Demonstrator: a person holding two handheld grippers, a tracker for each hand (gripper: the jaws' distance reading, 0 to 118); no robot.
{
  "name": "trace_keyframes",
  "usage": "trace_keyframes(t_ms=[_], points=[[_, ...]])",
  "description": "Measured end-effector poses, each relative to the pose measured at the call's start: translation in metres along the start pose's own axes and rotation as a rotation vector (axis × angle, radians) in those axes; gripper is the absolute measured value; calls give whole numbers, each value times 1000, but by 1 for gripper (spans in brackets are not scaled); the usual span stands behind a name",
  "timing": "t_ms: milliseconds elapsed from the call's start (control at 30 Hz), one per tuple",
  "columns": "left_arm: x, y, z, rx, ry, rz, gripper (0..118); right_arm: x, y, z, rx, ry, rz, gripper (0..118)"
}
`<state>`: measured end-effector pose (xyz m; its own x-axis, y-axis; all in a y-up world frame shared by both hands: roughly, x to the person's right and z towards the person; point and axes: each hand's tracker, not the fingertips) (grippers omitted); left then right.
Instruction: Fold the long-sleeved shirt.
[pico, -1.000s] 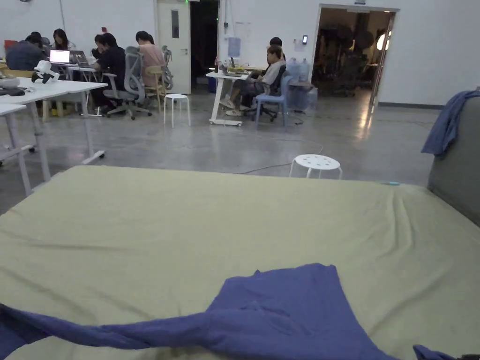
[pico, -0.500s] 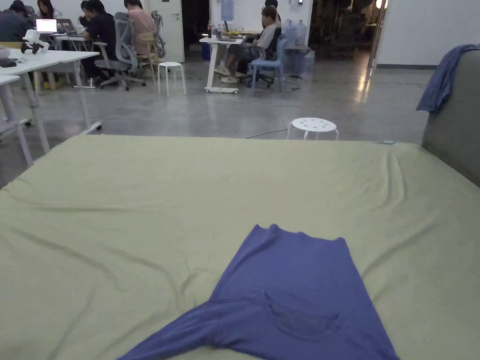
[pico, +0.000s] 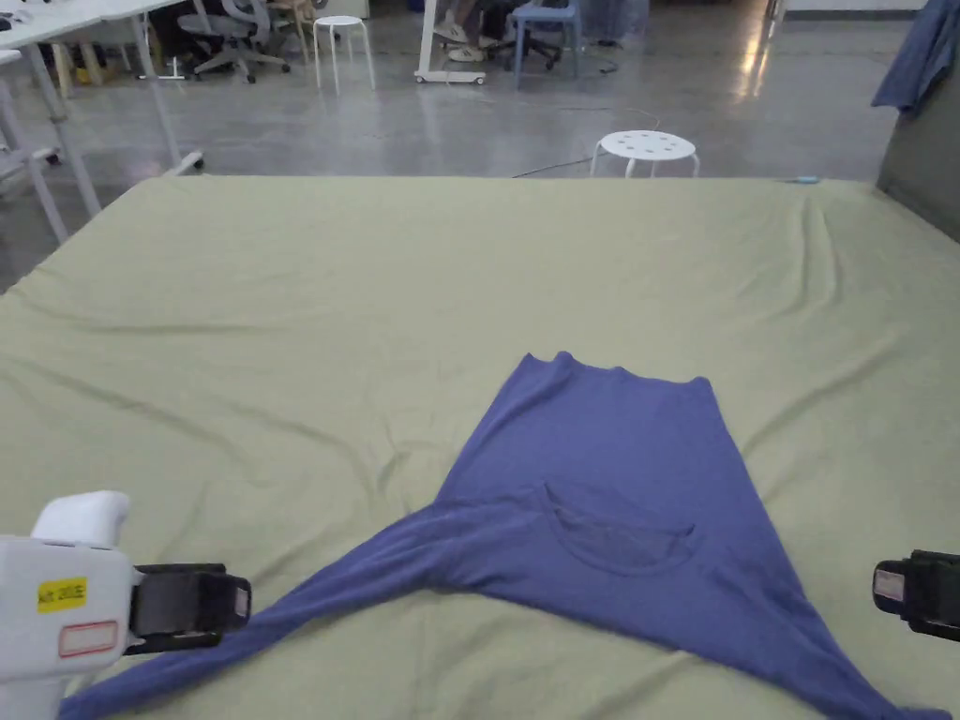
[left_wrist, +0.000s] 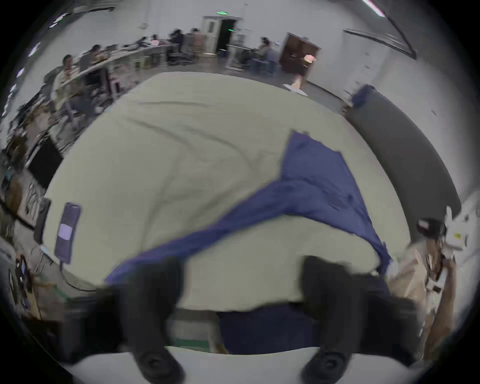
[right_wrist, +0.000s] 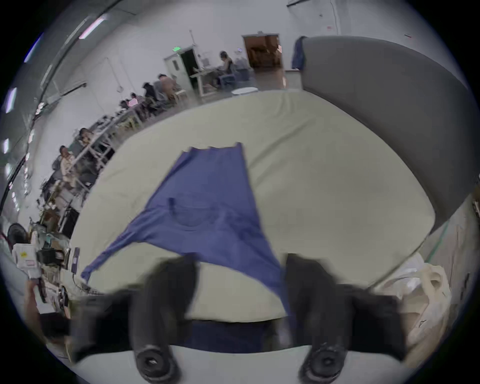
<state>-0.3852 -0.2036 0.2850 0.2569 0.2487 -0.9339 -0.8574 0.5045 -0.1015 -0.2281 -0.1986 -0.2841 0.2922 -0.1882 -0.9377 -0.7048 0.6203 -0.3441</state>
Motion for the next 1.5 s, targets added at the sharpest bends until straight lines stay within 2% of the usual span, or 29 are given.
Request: trace_keyframes(t_ms=[33, 133, 200, 300, 333, 400, 433, 533, 567, 600, 667, 700, 733, 767, 800, 933, 967, 1000, 1033, 1067, 1133, 1167, 1200, 1300, 1367, 1400, 1433, 1467, 1500], points=[[31, -20, -9, -18, -13, -36, 0, -10, -5, 1, 4, -6, 17, 0], [76, -35, -32, -64, -65, -145, 0, -27, -18, -12, -11, 12, 37, 0], [88, -24, -50, -65, -171, -119, 0, -32, -21, -22, -37, 90, 42, 0], [96, 16, -77, 21, -130, -118, 0, -41, -21, -30, -71, 118, 56, 0], [98, 30, -92, 50, -109, -121, 24, -42, -20, -35, -76, 121, 62, 0], [98, 57, -133, 28, -68, -119, 107, -37, -20, -46, -93, 120, 71, 0], [101, 62, -146, -5, -34, -111, 117, -36, -19, -51, -98, 118, 73, 0], [95, 78, -216, -33, 54, -128, 114, -34, -14, -60, -118, 109, 73, 0], [77, 96, -247, -70, 97, -155, 110, -32, -12, -66, -130, 107, 61, 0], [73, 97, -270, -102, 135, -182, 100, -29, -10, -74, -144, 111, 49, 0], [66, 92, -311, -164, 173, -247, 53, -26, 0, -85, -167, 118, 46, 0], [69, 84, -314, -213, 163, -268, 52, -27, 8, -94, -175, 112, 54, 0], [69, 78, -310, -179, 111, -252, 43, -29, 16, -102, -181, 97, 76, 0], [72, 78, -297, -114, 145, -289, 18, -34, 29, -112, -181, 77, 124, 0], [74, 78, -291, -132, 130, -314, 0, -38, 42, -122, -175, 66, 156, 0], [79, 67, -254, -40, 56, -281, 0, -76, 121, -180, -124, 114, 233, 0], [101, 68, -219, 2, 46, -280, 0, -92, 145, -201, -109, 129, 264, 0], [106, 64, -204, 38, 55, -267, 0, -111, 171, -225, -98, 140, 288, 24], [110, 60, -191, 71, 44, -241, 0, -126, 192, -250, -110, 157, 295, 81], [115, 55, -179, 101, 19, -219, 0, -138, 216, -285, -123, 152, 297, 117], [112, 57, -163, 110, 2, -226, 0, -171, 249, -351, -217, 165, 262, 116], [115, 53, -158, 111, 7, -223, 0, -183, 266, -380, -156, 229, 249, 116], [118, 48, -157, 116, 10, -221, 0, -190, 275, -408, -231, 154, 248, 116], [108, 47, -168, 84, 29, -232, 0, -223, 268, -455, -415, 68, 276, 116], [95, 43, -180, 66, 29, -217, 0, -245, 249, -460, -467, 70, 259, 114], [92, 42, -182, 49, 12, -206, 0, -248, 243, -463, -451, 69, 254, 108], [90, 41, -184, 32, 2, -198, 0, -250, 238, -466, -452, 59, 257, 92], [89, 39, -183, 30, 6, -198, 0, -256, 236, -488, -450, 23, 201, 74], [92, 38, -180, 29, 8, -197, 0, -256, 228, -487, -452, -107, 246, 71]])
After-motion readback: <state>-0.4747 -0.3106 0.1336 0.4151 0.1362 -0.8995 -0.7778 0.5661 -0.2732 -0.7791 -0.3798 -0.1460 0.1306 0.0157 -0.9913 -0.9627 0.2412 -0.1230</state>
